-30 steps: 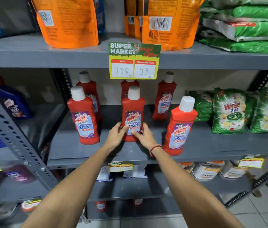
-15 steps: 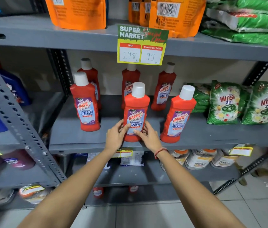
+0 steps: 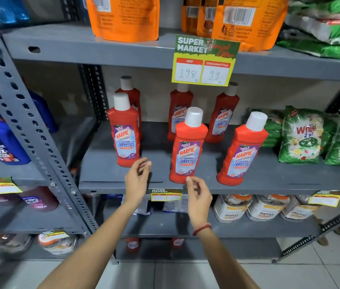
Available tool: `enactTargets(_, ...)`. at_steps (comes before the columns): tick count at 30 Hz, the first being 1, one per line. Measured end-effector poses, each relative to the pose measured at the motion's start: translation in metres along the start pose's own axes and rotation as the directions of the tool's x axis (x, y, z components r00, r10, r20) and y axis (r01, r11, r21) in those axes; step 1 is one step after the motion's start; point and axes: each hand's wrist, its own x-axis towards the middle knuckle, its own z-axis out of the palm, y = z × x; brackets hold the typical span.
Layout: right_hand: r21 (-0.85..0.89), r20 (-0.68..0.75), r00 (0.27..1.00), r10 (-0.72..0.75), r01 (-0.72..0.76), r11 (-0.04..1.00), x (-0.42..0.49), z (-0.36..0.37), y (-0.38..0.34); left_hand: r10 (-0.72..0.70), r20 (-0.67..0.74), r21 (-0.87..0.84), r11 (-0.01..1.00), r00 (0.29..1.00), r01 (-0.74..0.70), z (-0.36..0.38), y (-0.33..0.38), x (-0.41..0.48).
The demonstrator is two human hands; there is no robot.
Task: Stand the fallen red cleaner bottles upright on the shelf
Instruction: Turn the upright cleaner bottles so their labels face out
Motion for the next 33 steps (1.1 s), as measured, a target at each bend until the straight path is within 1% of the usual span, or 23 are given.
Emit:
enactTargets(2,0.006,0.063,0.997,-0.052,0.052,0.999,-0.012,0.017,-0.008,0.046,-0.114,0.016,0.999,0.992,-0.044,-0.021,-0.003,0.008)
enactTargets(4,-0.012,0.162,0.983,-0.092,0.095,0.995,-0.012,0.044,-0.018,0.091,-0.196,0.030,0.996,0.976,-0.086,-0.043,-0.002,0.023)
enactTargets(6,-0.048,0.246,0.963,-0.107,0.122,0.991,-0.001,0.070,-0.028,0.145,-0.219,0.075,0.988,0.965,-0.132,-0.058,0.002,0.041)
enactTargets(7,-0.075,0.280,0.954,-0.112,0.138,0.988,0.006,0.085,-0.032,0.156,-0.207,0.100,0.985,0.966,-0.138,-0.065,0.004,0.050)
enactTargets(9,-0.158,0.353,0.931,-0.092,0.157,0.975,0.025,0.109,-0.035,0.131,-0.123,0.142,0.983,0.984,-0.113,-0.072,0.005,0.068)
enactTargets(12,-0.335,0.476,0.877,0.066,0.111,0.936,0.051,0.138,-0.035,0.047,0.037,0.217,0.975,0.998,-0.054,-0.082,0.000,0.089)
enactTargets(14,-0.397,0.533,0.832,0.152,0.087,0.914,0.064,0.150,-0.033,0.008,0.139,0.181,0.983,0.990,-0.033,-0.085,-0.002,0.097)
enactTargets(16,-0.386,0.594,0.787,0.168,0.095,0.917,0.071,0.158,-0.029,0.011,0.234,0.094,0.995,0.972,-0.034,-0.085,-0.002,0.099)
enactTargets(18,-0.364,0.609,0.777,0.159,0.096,0.926,0.070,0.160,-0.026,0.029,0.246,0.068,0.997,0.969,-0.047,-0.083,-0.006,0.100)
enactTargets(20,-0.331,0.596,0.793,0.125,0.101,0.938,0.068,0.157,-0.022,0.040,0.238,0.039,0.998,0.970,-0.051,-0.084,-0.011,0.099)
enactTargets(26,-0.300,0.603,0.798,0.028,0.194,0.934,0.049,0.146,-0.018,0.065,0.206,0.002,0.998,0.976,-0.067,-0.087,-0.018,0.082)
enactTargets(33,-0.285,0.621,0.784,0.007,0.218,0.934,0.030,0.129,-0.019,0.068,0.203,0.003,0.998,0.977,-0.070,-0.094,-0.012,0.057)
